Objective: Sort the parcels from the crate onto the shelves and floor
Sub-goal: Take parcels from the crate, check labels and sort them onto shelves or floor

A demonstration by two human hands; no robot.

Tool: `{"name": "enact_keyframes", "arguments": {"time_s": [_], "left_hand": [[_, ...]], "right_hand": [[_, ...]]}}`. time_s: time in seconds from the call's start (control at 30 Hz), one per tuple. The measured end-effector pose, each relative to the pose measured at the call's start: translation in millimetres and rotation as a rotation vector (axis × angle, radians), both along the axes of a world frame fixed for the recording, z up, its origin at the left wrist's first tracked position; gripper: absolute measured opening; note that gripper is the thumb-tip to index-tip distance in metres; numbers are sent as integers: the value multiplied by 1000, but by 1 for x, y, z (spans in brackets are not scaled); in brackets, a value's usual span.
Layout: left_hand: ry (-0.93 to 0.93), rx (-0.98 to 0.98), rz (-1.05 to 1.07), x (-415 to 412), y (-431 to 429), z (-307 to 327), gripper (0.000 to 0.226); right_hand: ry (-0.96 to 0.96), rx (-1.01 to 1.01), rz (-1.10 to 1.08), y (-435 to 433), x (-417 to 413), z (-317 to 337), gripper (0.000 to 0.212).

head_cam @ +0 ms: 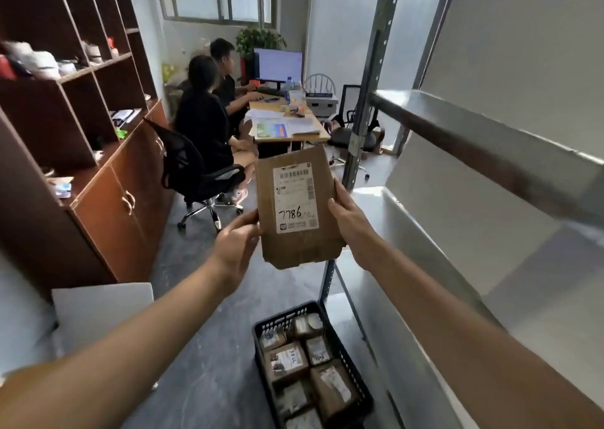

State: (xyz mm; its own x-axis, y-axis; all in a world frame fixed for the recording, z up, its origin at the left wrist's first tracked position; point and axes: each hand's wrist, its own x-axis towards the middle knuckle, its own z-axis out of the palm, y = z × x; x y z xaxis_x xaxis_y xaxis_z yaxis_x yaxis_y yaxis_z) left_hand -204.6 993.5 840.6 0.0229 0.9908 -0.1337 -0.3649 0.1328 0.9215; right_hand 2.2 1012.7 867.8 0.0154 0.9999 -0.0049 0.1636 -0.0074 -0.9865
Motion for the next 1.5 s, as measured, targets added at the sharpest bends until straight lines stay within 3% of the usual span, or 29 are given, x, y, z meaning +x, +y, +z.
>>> {"name": "enact_keyframes", "arguments": {"time_s": [0.17, 0.37, 0.6, 0.87, 1.17, 1.5], "left_hand": [[19, -131, -14, -27, 36, -43, 46], [60, -370, -29, -44, 62, -107, 32], [274, -482, -178, -15, 82, -174, 64], [345, -653, -146, 37, 121, -277, 35], [323, -952, 9, 88, 78, -447, 16], [372, -1097, 102, 116, 9, -643, 36]], "right_hand": [[16, -74, -4, 31, -21, -53, 51], [51, -254, -94, 36, -22, -136, 49], [9, -363, -75, 47, 1, -204, 48], [-100, -450, -29, 89, 58, -302, 47], [-64, -662, 10, 50, 92, -481, 52], [-146, -906, 44, -9, 101, -664, 65]]}}
